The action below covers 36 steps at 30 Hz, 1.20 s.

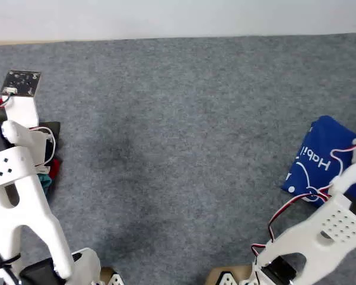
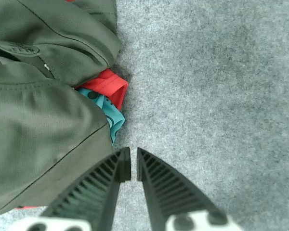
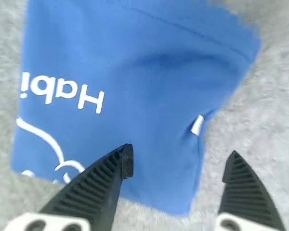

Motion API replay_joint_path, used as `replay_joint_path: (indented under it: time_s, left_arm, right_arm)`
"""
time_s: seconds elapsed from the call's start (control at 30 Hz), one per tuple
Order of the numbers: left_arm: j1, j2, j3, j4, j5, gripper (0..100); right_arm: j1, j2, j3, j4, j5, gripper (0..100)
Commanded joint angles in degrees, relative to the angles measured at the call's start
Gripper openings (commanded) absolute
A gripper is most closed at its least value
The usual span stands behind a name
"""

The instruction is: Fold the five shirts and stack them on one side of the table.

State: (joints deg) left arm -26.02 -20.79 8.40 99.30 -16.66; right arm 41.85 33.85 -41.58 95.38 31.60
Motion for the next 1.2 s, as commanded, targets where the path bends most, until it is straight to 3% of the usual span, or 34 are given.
replay_joint_path:
  time_s: [0.0,0.1,0.3,0.7,0.93,1.17]
  left_arm:
    - [-0.4,-2.0,-0.3,1.2,-0.4,3]
    - [-0.4,-2.0,-0.3,1.2,-0.4,3]
    - [-0.4,-2.1,-0.3,1.2,-0.4,3]
    - [-0.4,-2.1,-0.3,1.2,-0.4,3]
    - [-0.4,-2.5,-0.2,1.2,-0.3,3]
    - [-0.3,-8.4,3.1,1.2,-0.4,1]
  right_arm:
    - [-1.3,-1.2,-12.1,7.9,0.6,30.3]
    - [-1.6,-2.4,-12.7,7.6,0.5,26.1]
    - [-4.8,-3.6,-5.1,7.6,0.5,1.1]
    - [-14.5,-8.4,19.5,6.3,-4.4,2.4]
    - [-18.2,-3.8,24.8,-3.2,-6.9,2.4]
    - [-20.4,-2.2,24.4,-2.5,-6.9,2.4]
